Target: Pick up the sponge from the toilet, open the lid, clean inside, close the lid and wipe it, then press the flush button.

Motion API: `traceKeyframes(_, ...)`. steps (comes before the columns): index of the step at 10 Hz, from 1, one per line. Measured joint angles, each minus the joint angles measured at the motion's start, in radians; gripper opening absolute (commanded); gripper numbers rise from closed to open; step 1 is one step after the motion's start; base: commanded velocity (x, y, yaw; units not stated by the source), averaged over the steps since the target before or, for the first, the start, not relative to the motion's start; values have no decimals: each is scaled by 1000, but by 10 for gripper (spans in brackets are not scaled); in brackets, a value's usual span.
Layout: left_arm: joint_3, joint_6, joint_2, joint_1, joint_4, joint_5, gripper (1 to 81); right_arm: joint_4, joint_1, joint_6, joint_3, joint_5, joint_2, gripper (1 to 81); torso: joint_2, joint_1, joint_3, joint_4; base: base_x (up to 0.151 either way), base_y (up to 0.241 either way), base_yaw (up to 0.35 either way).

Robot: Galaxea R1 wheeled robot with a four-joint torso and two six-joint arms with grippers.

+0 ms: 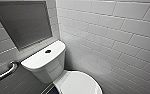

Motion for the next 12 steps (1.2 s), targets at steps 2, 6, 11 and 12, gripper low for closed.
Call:
traceKeyframes(2, 36, 0, -21, -3, -1, -5, 811, 0, 0, 0, 1, 1, 0, 10, 0, 0, 0, 0, 0, 0, 0)
traceKeyframes(6, 112, -11, -72, -4, -11, -50, 811, 0, 0, 0, 2, 12, 0, 10, 0, 0, 0, 0, 0, 0, 0)
traceKeyframes(11, 203, -163, -143, -14, -82, -121, 811, 1, -1, 0, 2, 14, 1, 10, 0, 0, 0, 0, 0, 0, 0)
traceKeyframes(12, 207, -185, -146, -16, -91, -121, 811, 1, -1, 0, 2, 15, 1, 10, 0, 0, 0, 0, 0, 0, 0)
